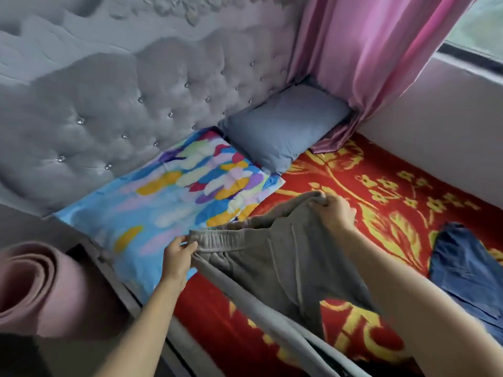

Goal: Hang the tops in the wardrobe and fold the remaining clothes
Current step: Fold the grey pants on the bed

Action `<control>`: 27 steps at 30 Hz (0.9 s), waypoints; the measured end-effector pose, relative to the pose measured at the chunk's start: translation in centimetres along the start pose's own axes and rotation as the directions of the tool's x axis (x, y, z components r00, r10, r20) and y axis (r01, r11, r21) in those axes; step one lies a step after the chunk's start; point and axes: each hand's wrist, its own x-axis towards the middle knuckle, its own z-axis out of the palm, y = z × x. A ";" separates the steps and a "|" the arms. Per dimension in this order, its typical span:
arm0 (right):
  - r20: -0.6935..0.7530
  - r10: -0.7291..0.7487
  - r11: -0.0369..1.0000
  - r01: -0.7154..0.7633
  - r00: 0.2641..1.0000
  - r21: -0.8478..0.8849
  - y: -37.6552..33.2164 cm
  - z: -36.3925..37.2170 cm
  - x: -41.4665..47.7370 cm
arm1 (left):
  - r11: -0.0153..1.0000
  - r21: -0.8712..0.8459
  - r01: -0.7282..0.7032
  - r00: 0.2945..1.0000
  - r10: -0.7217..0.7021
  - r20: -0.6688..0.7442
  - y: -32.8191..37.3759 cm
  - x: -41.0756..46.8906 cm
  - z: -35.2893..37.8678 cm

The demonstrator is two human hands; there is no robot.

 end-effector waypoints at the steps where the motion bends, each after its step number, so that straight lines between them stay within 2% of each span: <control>1: -0.049 -0.064 0.998 0.063 0.997 -0.017 -3.2 0.5 2.6 | 0.999 -0.036 -0.019 1.000 0.018 -0.026 1.8 2.4 -0.8; 3: -0.095 -0.137 0.989 0.131 0.986 -0.069 -8.3 0.8 7.0 | 0.994 -0.095 -0.057 0.996 0.050 -0.072 5.1 6.6 -2.0; 5: -0.033 -0.112 0.986 0.107 0.993 -0.129 -11.9 1.5 10.5 | 0.991 -0.101 -0.088 0.988 0.074 -0.136 7.1 10.3 -2.7; 8: 0.072 -0.136 0.962 0.149 0.988 -0.227 -12.5 4.9 11.6 | 0.993 0.093 -0.066 0.958 0.089 -0.272 6.0 13.8 -3.6; 10: 0.163 -0.121 0.949 0.162 0.979 -0.269 -8.9 7.5 9.6 | 0.967 0.250 0.040 0.943 0.046 -0.330 3.4 14.9 -4.2; 13: 0.328 0.127 0.950 -0.019 0.936 -0.312 -0.6 10.3 4.8 | 0.912 0.371 0.174 0.976 -0.110 -0.189 -1.3 14.5 -4.0; 15: 0.383 0.328 0.923 -0.207 0.864 -0.325 5.2 11.6 1.2 | 0.874 0.449 0.184 0.983 -0.172 -0.069 -3.9 13.2 -2.3; 17: 0.393 0.469 0.873 -0.347 0.791 -0.343 9.9 12.2 -2.7 | 0.847 0.505 0.164 0.976 -0.213 0.040 -6.3 11.3 -0.1; 22: 0.400 0.660 0.750 -0.523 0.636 -0.405 18.7 12.7 -11.8 | 0.710 0.699 0.077 0.917 -0.325 0.229 -11.8 6.4 4.6; 27: 0.378 0.778 0.619 -0.715 0.502 -0.325 24.5 13.1 -19.1 | 0.498 0.857 -0.134 0.837 -0.406 0.367 -16.1 2.6 7.0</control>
